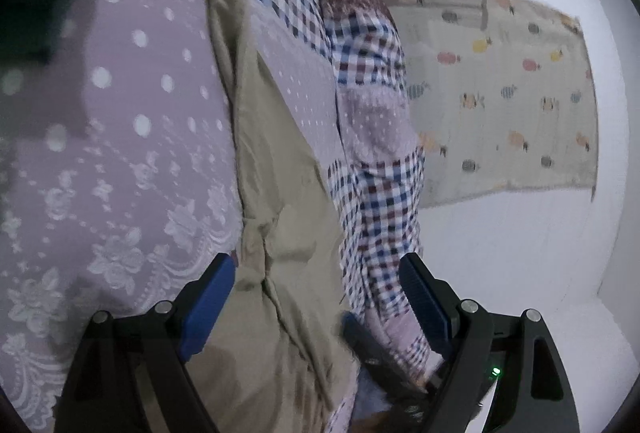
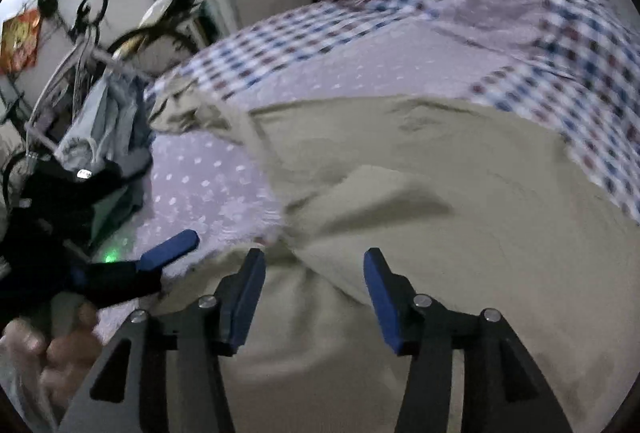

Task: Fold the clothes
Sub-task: 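Fold the pinched garment flap over the body and open the right tool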

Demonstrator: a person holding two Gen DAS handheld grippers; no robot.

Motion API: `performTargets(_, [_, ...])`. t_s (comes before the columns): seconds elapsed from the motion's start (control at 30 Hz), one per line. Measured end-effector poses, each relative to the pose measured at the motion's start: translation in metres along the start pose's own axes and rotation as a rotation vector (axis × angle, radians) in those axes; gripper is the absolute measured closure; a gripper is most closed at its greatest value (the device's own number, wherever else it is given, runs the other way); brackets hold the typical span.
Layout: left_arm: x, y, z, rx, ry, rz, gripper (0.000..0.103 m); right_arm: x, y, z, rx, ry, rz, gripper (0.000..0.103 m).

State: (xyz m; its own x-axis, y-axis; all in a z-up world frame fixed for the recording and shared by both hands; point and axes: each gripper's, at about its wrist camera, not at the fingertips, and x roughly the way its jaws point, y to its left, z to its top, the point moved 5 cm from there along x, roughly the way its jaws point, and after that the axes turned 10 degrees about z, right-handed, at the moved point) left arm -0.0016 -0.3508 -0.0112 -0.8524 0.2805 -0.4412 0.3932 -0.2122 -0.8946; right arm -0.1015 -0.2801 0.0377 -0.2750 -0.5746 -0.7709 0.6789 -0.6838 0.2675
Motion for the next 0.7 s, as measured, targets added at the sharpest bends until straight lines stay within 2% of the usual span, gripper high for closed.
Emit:
performTargets(0.1, [0.008, -0.012, -0.009, 0.076, 0.045, 0.006, 0.017, -0.060, -0.035, -0.021, 0.040, -0.105, -0.120, 0.046])
performTargets(0.17, [0.012, -0.023, -0.017, 0.142, 0.064, 0.013, 0.017, -0.102, -0.064, -0.047, 0.105, -0.176, -0.209, 0.040])
performTargets(0.27, [0.017, -0.036, -0.029, 0.239, 0.092, 0.024, 0.017, -0.147, -0.100, -0.099, 0.166, -0.220, -0.395, 0.039])
performTargets(0.37, [0.023, -0.041, -0.035, 0.280, 0.110, 0.037, 0.017, -0.166, -0.124, -0.151, 0.204, -0.178, -0.515, 0.039])
performTargets(0.47, [0.033, -0.039, -0.036, 0.296, 0.126, 0.069, 0.017, -0.166, -0.132, -0.190, 0.219, -0.144, -0.540, 0.040])
performTargets(0.53, [0.038, -0.039, -0.035, 0.304, 0.130, 0.081, 0.017, -0.162, -0.132, -0.206, 0.182, -0.121, -0.571, 0.041])
performTargets(0.6, [0.044, -0.041, -0.033, 0.324, 0.134, 0.097, 0.017, -0.157, -0.132, -0.216, 0.145, -0.105, -0.583, 0.047])
performTargets(0.7, [0.059, -0.043, -0.035, 0.375, 0.136, 0.144, 0.024, -0.150, -0.140, -0.224, 0.106, -0.068, -0.619, 0.058])
